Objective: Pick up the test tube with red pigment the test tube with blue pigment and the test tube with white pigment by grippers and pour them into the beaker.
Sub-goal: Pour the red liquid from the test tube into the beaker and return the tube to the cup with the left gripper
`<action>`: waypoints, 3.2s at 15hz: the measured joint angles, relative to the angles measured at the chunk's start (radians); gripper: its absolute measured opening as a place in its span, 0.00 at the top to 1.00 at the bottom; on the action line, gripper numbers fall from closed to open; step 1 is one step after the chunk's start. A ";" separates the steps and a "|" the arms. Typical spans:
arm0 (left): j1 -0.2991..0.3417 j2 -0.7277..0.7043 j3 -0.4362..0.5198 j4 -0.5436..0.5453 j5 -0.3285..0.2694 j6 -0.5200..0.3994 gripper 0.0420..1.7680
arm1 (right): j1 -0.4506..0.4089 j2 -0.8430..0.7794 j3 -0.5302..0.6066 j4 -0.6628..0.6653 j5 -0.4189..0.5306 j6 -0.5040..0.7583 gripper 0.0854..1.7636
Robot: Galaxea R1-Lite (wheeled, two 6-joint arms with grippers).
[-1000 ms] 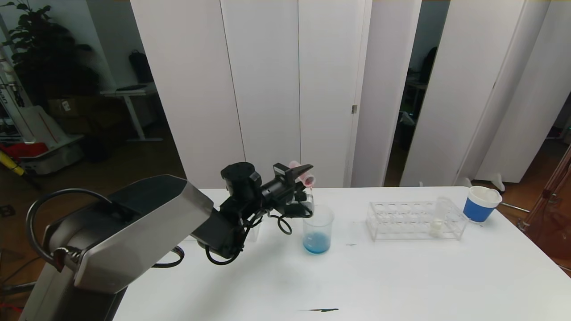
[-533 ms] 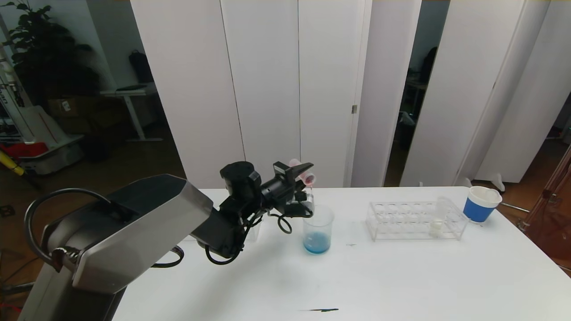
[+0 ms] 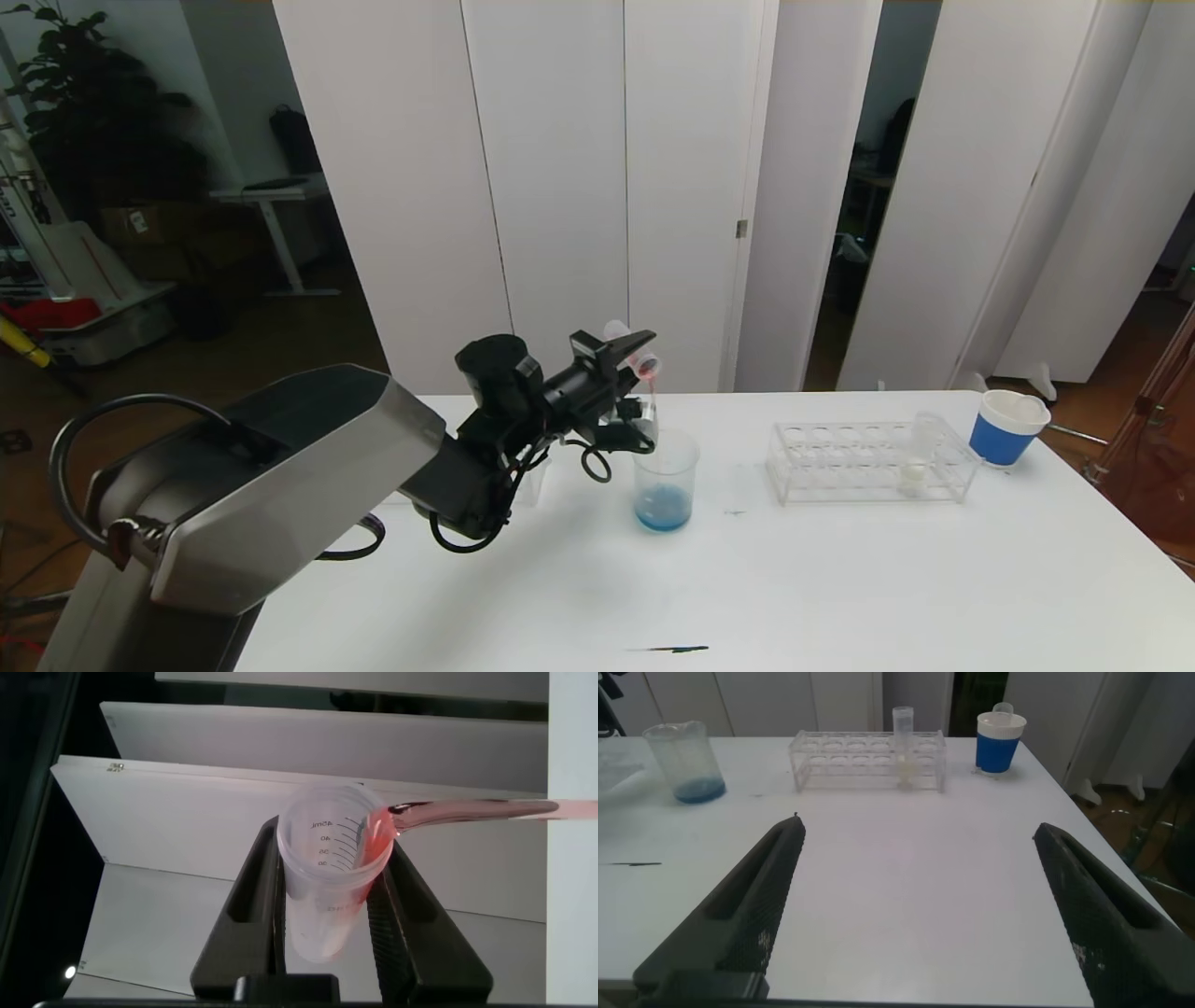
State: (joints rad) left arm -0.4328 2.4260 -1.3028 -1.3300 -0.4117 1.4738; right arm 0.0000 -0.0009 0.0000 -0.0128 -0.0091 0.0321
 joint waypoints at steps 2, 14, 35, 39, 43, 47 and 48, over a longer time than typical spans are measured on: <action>0.000 0.000 -0.002 0.000 0.000 0.001 0.69 | 0.000 0.000 0.000 0.000 0.000 0.000 0.01; -0.005 -0.002 -0.018 -0.028 -0.006 0.022 0.69 | 0.000 0.000 0.000 0.000 0.000 0.000 0.01; -0.056 -0.193 0.080 0.103 0.566 -0.386 0.69 | 0.000 0.000 0.000 0.000 0.000 0.000 0.01; -0.076 -0.330 0.109 0.305 0.765 -0.757 0.69 | 0.000 0.000 0.000 0.000 0.000 0.000 0.01; -0.064 -0.437 0.111 0.554 0.962 -1.174 0.69 | 0.000 0.000 0.000 0.000 0.000 0.000 0.01; -0.012 -0.533 0.222 0.687 0.997 -1.408 0.69 | 0.000 0.000 0.000 0.000 0.000 0.000 0.01; 0.007 -0.552 0.261 0.689 0.996 -1.419 0.69 | 0.000 0.000 0.000 0.000 0.000 0.000 0.01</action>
State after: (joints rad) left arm -0.4255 1.8738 -1.0419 -0.6411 0.5838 0.0551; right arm 0.0000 -0.0013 0.0000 -0.0128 -0.0091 0.0317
